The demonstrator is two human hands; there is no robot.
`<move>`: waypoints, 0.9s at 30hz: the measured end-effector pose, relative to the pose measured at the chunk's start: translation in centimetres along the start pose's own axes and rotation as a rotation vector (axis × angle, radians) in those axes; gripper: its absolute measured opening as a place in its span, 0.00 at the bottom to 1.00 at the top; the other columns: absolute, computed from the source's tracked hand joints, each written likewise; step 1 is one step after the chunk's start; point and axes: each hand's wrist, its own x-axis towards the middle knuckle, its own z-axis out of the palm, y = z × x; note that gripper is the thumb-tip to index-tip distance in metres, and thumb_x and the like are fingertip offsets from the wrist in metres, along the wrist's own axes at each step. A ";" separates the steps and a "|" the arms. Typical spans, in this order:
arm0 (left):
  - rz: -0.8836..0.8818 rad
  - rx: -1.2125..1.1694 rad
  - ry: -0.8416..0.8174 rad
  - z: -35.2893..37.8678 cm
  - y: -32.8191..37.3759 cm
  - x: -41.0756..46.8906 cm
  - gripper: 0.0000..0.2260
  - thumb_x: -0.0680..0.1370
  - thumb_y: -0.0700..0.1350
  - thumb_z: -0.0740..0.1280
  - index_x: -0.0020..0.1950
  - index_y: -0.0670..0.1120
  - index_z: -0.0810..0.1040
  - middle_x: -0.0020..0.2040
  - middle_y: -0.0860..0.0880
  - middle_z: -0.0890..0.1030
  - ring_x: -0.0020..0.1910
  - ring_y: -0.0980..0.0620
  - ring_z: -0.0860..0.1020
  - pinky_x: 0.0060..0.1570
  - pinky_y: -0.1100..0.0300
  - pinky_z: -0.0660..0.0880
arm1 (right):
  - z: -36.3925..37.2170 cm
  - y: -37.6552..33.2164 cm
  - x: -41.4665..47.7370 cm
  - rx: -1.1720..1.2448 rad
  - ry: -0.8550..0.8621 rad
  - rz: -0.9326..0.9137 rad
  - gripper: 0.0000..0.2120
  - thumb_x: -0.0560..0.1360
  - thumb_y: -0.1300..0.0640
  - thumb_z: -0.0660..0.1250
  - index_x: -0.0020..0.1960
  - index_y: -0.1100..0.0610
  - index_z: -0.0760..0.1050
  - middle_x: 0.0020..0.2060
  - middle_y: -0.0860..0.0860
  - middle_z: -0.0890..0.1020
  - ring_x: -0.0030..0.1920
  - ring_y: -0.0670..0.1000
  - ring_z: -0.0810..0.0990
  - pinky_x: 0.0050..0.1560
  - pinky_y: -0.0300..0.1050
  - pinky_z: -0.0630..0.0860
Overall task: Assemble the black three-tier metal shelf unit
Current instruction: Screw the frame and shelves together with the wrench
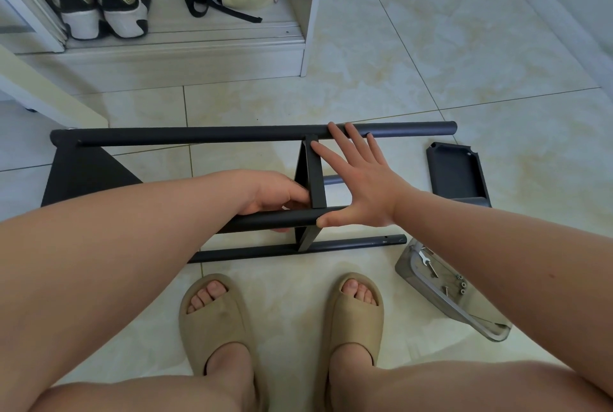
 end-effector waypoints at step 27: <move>0.066 -0.055 -0.034 0.1 0.0 -0.2 0.05 0.80 0.39 0.65 0.52 0.43 0.80 0.38 0.48 0.82 0.39 0.52 0.79 0.46 0.57 0.77 | 0.0 0.0 0.0 -0.001 -0.001 0.001 0.58 0.62 0.17 0.53 0.82 0.43 0.38 0.80 0.48 0.32 0.79 0.54 0.28 0.78 0.62 0.33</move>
